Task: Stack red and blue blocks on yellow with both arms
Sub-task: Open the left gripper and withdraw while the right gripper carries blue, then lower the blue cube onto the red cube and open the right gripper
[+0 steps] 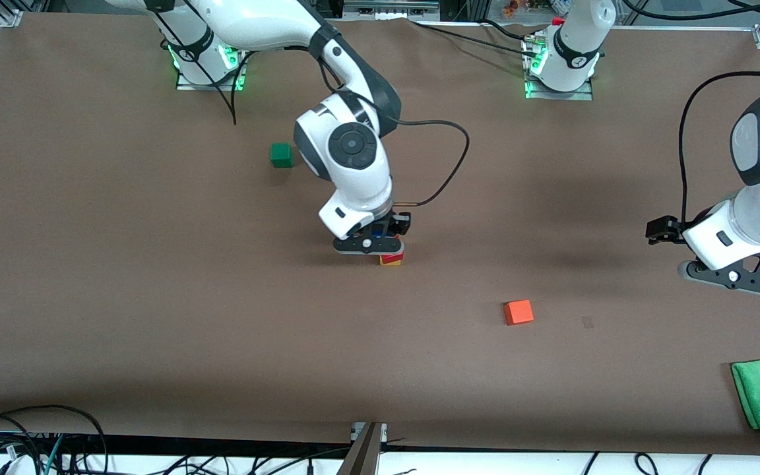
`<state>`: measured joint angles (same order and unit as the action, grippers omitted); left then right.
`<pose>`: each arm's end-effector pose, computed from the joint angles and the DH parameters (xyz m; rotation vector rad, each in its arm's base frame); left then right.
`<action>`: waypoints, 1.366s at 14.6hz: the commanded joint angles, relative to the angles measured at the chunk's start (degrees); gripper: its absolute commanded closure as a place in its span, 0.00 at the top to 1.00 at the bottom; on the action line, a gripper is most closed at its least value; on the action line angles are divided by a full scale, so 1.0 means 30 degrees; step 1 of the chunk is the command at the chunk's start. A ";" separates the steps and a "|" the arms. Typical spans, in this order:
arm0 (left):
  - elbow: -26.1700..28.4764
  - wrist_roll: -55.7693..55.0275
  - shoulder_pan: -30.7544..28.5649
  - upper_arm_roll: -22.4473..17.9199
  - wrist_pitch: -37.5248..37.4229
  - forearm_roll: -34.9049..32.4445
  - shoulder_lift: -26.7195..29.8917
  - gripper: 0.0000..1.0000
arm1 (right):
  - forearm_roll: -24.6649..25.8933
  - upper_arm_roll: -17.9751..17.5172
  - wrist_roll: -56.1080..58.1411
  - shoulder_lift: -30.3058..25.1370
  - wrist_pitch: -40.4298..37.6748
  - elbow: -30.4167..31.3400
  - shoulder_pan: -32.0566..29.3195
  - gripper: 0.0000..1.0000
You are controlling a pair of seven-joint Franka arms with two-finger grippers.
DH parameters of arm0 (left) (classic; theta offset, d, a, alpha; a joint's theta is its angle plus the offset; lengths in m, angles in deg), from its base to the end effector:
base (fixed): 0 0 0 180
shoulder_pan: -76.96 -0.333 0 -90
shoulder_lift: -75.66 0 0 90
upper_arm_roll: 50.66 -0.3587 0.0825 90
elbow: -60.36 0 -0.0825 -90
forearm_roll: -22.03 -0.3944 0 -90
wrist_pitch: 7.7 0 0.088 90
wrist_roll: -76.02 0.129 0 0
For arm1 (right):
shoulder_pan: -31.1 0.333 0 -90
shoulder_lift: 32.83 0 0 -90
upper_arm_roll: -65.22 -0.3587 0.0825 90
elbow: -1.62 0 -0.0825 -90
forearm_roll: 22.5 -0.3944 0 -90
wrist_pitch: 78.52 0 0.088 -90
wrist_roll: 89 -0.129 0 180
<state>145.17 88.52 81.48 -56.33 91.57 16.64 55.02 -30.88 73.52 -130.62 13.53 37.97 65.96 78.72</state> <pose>0.6791 0.0149 0.4782 -3.0039 0.3358 0.1825 0.5991 0.5534 0.3430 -3.0446 0.0734 -0.0937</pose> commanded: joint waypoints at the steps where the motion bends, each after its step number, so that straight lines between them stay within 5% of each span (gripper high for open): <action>1: 0.2075 0.0377 0.0016 -0.0512 0.2091 0.0419 0.0962 1.00 | -0.0135 0.0222 -0.0248 0.0307 -0.0014 -0.0909 0.0033 0.27; 14: 0.7030 -0.1820 0.0866 -0.0337 0.2185 0.0712 0.6179 1.00 | 0.0041 0.0280 -0.0482 0.1215 0.1043 -0.0880 0.0386 0.34; 19: 0.6886 -0.1820 0.0866 -0.0133 0.2595 0.0712 0.6151 1.00 | 0.0448 0.0281 -0.0892 0.1478 0.1510 -0.0821 0.0473 0.53; 20: 0.6797 -0.1849 0.0866 -0.0132 0.2595 0.0712 0.6121 1.00 | 0.0509 0.0280 -0.0893 0.1479 0.1598 -0.0821 0.0473 0.70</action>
<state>164.66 83.45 83.85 -56.95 98.61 18.05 71.79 -30.47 73.75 -131.71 16.74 42.05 65.19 79.46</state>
